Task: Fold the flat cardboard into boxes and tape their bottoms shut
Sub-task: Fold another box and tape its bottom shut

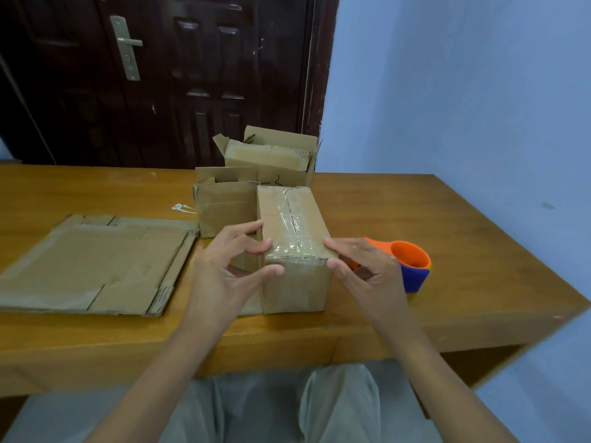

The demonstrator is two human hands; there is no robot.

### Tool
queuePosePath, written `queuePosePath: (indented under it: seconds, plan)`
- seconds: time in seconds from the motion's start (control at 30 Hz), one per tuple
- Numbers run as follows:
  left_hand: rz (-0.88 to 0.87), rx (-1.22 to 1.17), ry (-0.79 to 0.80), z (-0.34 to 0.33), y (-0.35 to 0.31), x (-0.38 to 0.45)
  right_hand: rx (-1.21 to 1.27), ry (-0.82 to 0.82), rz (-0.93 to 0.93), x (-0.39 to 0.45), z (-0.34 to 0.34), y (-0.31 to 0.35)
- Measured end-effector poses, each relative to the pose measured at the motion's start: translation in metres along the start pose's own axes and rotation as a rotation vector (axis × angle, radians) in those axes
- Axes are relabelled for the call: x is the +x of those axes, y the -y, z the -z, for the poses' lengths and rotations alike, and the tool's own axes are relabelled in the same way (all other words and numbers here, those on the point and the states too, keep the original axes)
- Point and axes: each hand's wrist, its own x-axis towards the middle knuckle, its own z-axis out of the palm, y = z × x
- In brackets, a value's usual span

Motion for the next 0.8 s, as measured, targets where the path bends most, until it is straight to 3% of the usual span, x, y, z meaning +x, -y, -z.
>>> queuePosePath:
  seconds: [0.17,0.43,0.8]
  plan:
    - [0.069,0.004,-0.035,-0.003,-0.011,0.001,-0.046,0.037,-0.022,0.006,0.003,0.009]
    - [0.072,0.174,-0.093,-0.016,-0.022,0.009,-0.189,-0.047,-0.015,0.014,-0.018,0.010]
    - [0.028,0.076,-0.092,-0.017,-0.011,0.004,-0.163,-0.087,0.038,0.010,-0.026,0.002]
